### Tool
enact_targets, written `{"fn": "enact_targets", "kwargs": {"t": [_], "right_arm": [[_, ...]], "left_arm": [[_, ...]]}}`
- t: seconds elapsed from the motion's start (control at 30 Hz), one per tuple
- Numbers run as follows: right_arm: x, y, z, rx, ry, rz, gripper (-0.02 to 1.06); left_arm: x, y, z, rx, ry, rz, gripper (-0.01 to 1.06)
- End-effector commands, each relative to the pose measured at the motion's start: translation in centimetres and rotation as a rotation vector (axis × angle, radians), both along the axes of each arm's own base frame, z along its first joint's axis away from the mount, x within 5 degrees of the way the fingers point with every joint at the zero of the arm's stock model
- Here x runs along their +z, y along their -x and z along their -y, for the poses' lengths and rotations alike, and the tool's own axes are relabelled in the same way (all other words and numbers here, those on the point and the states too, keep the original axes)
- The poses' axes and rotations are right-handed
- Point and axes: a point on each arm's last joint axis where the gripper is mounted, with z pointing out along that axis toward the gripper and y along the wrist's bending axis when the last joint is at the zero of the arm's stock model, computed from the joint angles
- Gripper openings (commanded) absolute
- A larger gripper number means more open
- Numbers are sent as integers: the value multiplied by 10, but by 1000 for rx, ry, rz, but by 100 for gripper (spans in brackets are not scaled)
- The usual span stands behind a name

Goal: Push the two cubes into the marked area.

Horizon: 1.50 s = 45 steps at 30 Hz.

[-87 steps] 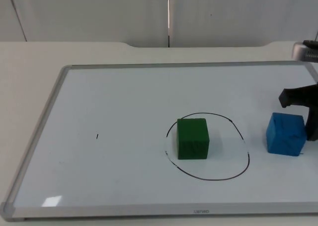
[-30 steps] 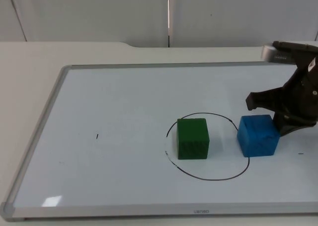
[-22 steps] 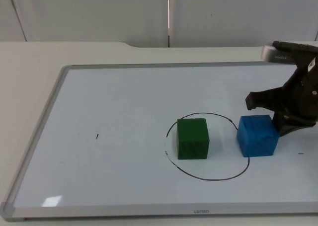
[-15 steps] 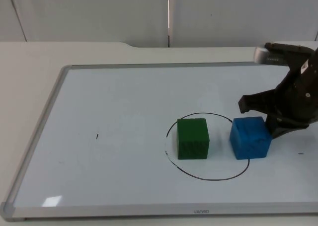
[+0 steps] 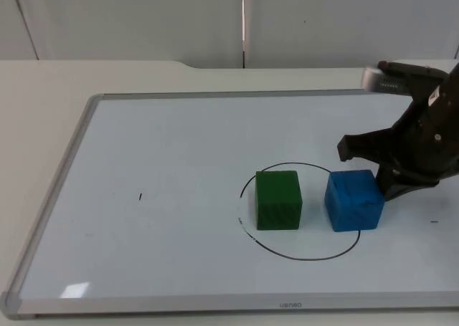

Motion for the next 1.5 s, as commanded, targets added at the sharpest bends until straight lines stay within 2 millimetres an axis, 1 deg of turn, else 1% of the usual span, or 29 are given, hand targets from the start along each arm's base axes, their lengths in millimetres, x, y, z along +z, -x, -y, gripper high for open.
{"fn": "enact_targets", "kwargs": {"t": [0.0,0.2,0.47,0.6,0.73,0.83,1.3,1.37,1.43,1.47], "right_arm": [[2,-1,-3,-4,-11,12,0],[1,3,-2,2,-2,-28,0],[1,3,-4,-9,-20,-27,0],[2,5,-10,5,-22,-22,0],[3,8,-24,38,-33,18,0],[3,8,-28,45,-36,26,0],[3,9,-27,63,-19,25,0],[4,9,-24,103,17,35,0],[11,9,-21,149,56,59,0],[11,9,-21,149,56,59,0]], "left_arm": [[-1,0,0,2,2,9,0],[-1,0,0,2,2,9,0],[-1,0,0,2,2,9,0],[-1,0,0,2,2,9,0],[-1,0,0,2,2,9,0],[-1,0,0,2,2,9,0],[-1,0,0,2,2,9,0],[-1,0,0,2,2,9,0],[-1,0,0,2,2,9,0],[-1,0,0,2,2,9,0]]}}
